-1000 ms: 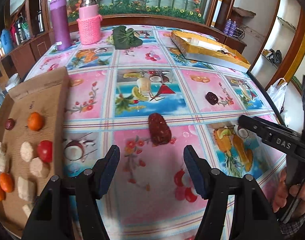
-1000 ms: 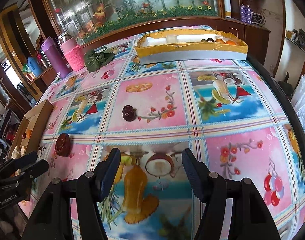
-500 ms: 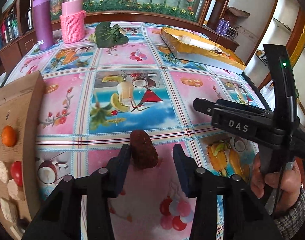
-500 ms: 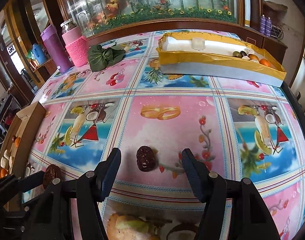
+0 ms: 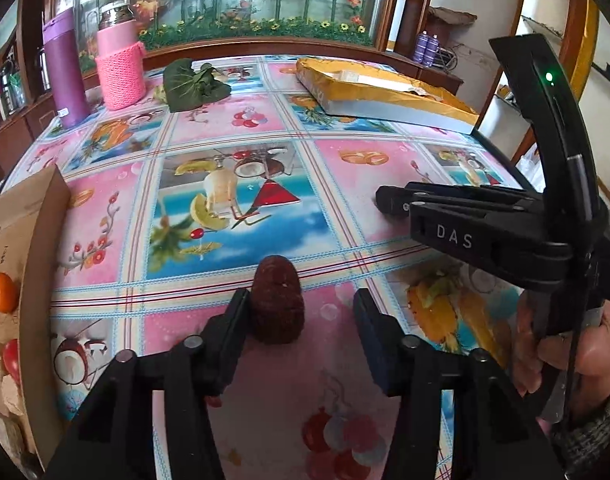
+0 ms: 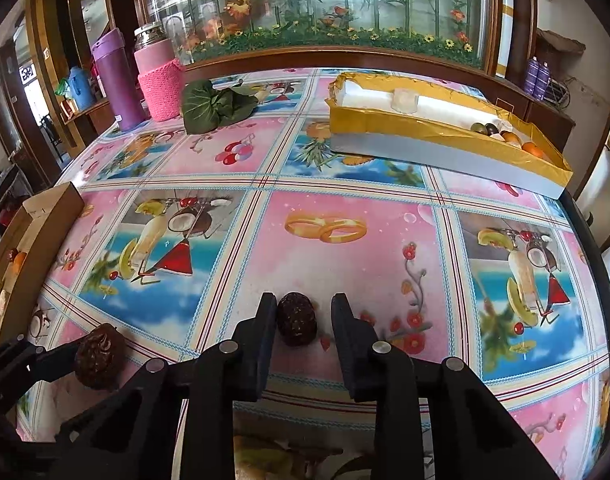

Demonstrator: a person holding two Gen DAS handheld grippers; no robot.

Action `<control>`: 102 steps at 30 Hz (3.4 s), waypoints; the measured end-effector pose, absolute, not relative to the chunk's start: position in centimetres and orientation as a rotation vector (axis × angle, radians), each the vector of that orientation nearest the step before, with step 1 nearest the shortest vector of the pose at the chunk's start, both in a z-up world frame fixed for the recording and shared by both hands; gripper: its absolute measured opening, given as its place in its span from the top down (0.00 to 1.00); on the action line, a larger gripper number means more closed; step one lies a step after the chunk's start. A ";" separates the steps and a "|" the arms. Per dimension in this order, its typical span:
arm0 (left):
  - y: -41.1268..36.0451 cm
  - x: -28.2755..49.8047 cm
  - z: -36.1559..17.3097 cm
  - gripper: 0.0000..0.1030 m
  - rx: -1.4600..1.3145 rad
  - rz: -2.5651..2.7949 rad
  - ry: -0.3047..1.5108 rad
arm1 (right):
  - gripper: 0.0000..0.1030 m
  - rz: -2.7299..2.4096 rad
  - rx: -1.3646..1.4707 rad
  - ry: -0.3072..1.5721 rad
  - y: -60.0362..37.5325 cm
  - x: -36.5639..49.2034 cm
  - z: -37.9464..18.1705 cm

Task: Organize fruits
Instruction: 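Grasp a large red date with the left tool while the right tool grasps a small dark date, then carry both held dates over to the cardboard tray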

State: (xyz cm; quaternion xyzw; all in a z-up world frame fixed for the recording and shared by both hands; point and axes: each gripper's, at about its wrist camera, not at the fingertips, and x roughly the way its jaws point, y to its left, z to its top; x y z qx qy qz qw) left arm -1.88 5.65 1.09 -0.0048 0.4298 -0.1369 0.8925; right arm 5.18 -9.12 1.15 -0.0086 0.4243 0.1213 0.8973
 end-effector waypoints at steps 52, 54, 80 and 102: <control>10.1 -9.7 4.2 0.75 -0.168 -0.287 0.853 | 0.77 0.139 0.054 0.932 -8.6 4.3 1.4; 10.6 -9.5 4.1 0.75 -0.184 -0.279 0.857 | 0.77 0.153 0.072 0.916 -8.8 3.5 1.6; 10.8 -12.5 5.4 0.75 -0.145 -0.226 0.797 | 0.77 0.290 0.130 0.785 -5.5 -11.2 5.0; 12.8 -14.6 6.4 0.75 -0.164 -0.192 0.754 | 0.76 0.323 0.062 0.775 -2.5 -13.9 6.0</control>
